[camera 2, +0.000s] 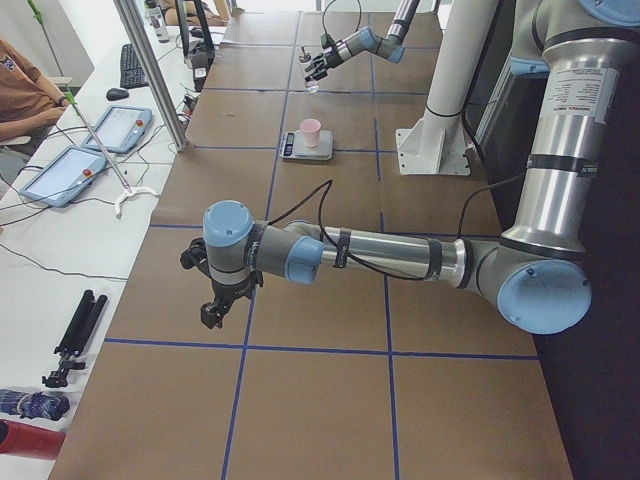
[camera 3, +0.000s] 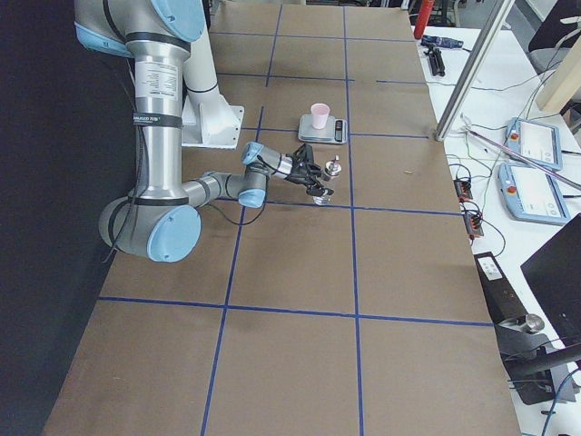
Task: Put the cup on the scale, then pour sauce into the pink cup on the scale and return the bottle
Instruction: 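Hold the bottle still above the table with the right gripper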
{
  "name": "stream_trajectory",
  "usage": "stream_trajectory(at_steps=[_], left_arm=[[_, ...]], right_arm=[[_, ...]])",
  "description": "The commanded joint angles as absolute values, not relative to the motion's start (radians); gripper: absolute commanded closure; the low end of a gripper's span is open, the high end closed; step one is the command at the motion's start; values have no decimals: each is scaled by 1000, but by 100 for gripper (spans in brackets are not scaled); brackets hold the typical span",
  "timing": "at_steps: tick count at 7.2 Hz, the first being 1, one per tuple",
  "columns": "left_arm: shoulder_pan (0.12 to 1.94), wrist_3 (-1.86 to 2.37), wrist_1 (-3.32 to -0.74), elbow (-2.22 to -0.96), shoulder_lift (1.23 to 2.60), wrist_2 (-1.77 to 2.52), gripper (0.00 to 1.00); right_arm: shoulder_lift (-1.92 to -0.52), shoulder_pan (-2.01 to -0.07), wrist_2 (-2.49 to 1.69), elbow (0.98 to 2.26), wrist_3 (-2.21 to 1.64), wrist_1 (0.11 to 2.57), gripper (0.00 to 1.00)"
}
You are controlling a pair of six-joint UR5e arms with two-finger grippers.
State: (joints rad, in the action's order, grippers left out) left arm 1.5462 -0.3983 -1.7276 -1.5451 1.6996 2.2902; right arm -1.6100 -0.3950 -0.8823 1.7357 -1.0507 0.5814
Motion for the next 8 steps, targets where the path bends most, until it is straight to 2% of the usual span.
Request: stream_trajectory(at_steps=[1, 8], left_arm=[[1546, -399, -1727, -1546, 1700, 2290, 0], [1548, -399, -1729, -1548, 1700, 2290, 0]], right_arm=[[-1611, -396, -882, 1729, -1049, 581, 100], [-1598, -399, -879, 1709, -1049, 580, 100]])
